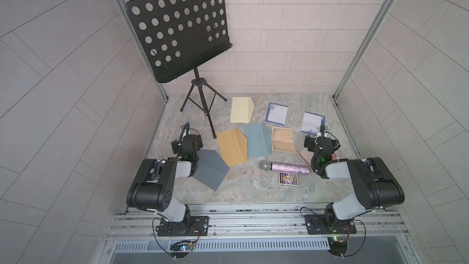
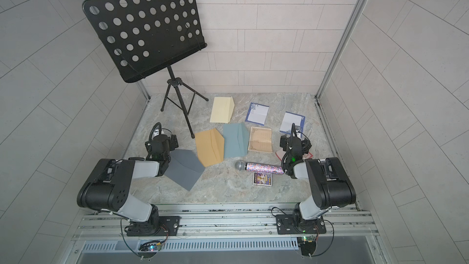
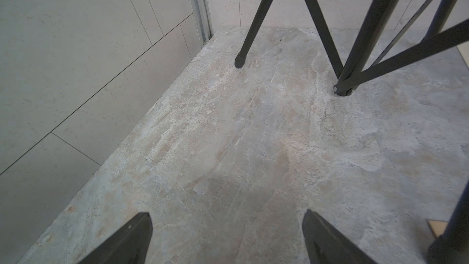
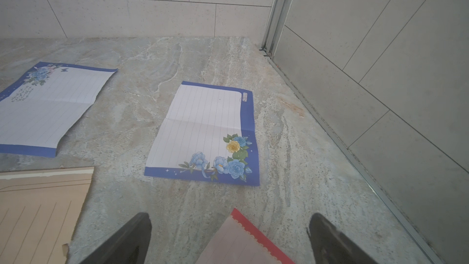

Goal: Take the letter paper out of the envelope
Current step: Reset both arms

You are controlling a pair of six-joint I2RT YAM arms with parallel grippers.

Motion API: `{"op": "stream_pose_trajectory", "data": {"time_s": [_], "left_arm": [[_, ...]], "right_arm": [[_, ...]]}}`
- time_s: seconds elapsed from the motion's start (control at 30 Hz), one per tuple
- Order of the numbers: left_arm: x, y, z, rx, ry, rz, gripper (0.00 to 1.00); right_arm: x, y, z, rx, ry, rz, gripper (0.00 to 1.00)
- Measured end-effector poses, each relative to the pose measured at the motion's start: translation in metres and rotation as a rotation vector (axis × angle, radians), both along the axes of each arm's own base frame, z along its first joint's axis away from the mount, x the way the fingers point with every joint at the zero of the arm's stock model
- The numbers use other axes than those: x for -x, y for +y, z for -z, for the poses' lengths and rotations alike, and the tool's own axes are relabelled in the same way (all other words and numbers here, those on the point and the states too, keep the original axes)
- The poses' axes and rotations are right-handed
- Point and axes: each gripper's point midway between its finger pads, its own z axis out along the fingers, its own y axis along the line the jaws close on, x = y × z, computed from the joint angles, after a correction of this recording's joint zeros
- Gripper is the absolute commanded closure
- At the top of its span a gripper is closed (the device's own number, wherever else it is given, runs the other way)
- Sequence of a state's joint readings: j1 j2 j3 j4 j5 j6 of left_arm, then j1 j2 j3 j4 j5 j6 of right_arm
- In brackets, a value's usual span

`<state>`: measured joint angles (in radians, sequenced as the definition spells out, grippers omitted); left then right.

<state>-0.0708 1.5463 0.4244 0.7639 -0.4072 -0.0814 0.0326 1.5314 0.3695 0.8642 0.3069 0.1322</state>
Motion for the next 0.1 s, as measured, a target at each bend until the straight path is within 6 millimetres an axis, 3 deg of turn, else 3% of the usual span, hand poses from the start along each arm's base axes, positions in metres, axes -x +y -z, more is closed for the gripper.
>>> {"op": "stream_pose_trajectory", "data": {"time_s": [0.1], "left_arm": [[0.0, -0.0001, 0.0, 0.0, 0.0, 0.0, 0.0]], "right_arm": [[0.0, -0.0001, 0.0, 0.0, 0.0, 0.0, 0.0]]}}
